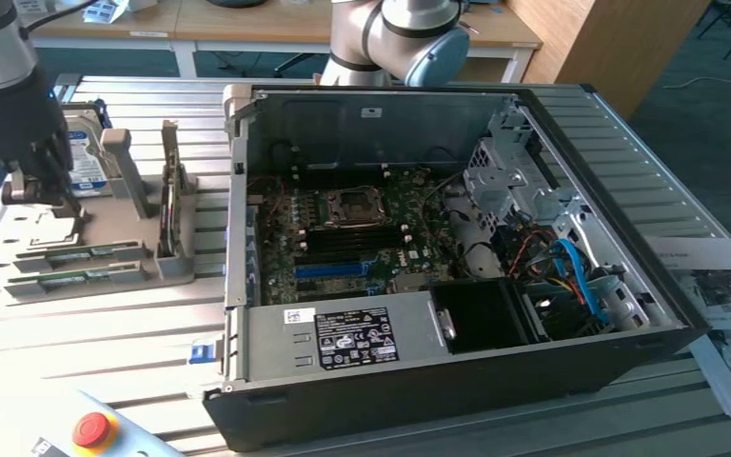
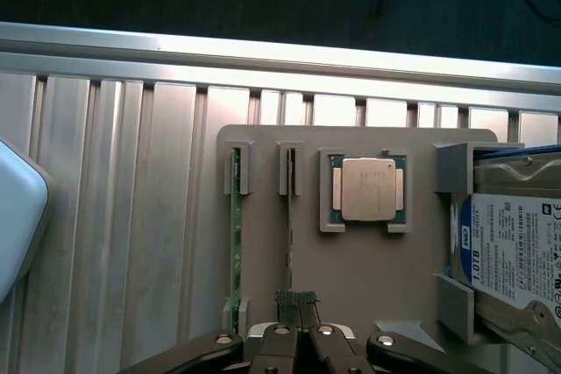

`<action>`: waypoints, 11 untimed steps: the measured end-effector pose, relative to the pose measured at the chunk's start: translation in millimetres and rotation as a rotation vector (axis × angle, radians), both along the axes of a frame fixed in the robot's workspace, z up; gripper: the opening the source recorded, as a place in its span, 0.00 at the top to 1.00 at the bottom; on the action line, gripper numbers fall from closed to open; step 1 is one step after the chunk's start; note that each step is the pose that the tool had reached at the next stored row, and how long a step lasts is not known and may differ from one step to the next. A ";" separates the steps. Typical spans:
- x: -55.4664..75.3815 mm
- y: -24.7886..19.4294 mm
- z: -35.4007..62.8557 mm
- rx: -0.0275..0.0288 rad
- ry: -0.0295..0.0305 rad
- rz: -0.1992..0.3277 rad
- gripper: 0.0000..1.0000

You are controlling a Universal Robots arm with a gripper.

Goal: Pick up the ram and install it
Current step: 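Pick up the ram and move it above insertion slot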

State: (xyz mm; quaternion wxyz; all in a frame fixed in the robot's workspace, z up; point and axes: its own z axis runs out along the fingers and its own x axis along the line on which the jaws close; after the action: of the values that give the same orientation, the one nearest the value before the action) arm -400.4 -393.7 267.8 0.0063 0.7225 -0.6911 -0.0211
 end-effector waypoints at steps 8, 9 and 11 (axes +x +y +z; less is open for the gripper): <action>0.0 -18.5 0.0 0.0000 0.0000 0.000 0.90; 0.0 -20.9 0.0 -0.0001 0.0000 0.000 0.90; 0.0 -23.6 0.0 0.0000 0.0000 0.000 0.90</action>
State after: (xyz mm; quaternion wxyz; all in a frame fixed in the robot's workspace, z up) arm -400.3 -417.2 267.8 0.0063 0.7225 -0.6910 -0.0211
